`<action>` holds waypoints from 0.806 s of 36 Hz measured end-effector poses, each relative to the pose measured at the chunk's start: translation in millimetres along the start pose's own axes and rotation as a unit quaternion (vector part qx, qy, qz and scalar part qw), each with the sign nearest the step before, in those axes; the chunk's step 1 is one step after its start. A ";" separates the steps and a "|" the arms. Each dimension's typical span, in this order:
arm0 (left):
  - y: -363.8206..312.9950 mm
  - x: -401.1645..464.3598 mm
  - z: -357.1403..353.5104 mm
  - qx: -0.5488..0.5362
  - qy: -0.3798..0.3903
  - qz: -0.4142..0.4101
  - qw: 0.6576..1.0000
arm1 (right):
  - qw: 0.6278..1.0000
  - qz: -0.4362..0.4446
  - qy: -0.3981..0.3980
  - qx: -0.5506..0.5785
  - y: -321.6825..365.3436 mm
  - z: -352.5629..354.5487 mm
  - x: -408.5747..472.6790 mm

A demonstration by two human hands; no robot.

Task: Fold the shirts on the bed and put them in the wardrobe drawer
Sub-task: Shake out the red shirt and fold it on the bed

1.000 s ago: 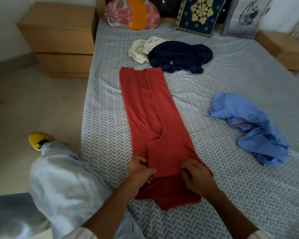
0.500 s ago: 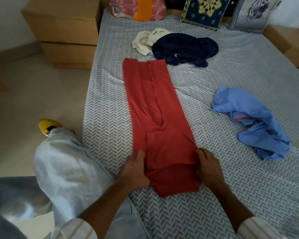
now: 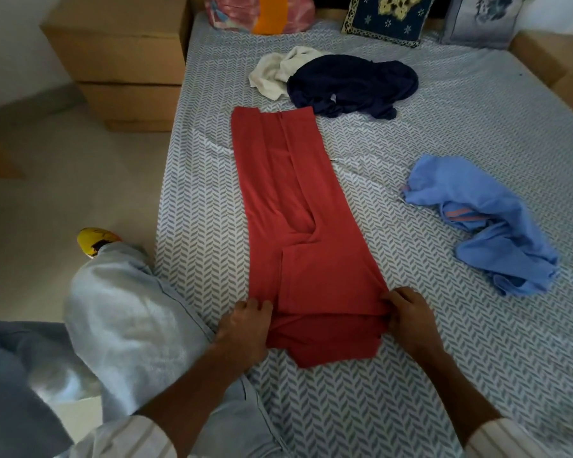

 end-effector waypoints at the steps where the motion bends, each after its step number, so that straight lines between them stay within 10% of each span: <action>1: 0.7 -0.7 -0.1 -0.014 0.000 0.002 1.000 | 1.000 0.001 0.002 0.002 0.4 1.4 -0.3; 16: 72.4 68.9 30.4 -0.368 -0.174 0.170 0.898 | 0.968 -0.169 0.011 0.187 28.7 -0.3 114.2; 29: 167.6 222.3 90.2 -0.400 -0.216 0.146 0.879 | 0.876 -0.253 0.069 0.405 41.0 -45.7 345.8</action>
Point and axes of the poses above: each hand's wrist, its own x-axis towards the middle knuckle, its own z-axis out of the back of the hand, y = z × x, the point moved 4 cm from there along x, towards the middle knuckle, and after that the axes turned 7 degrees about x, right-handed, at the moved point
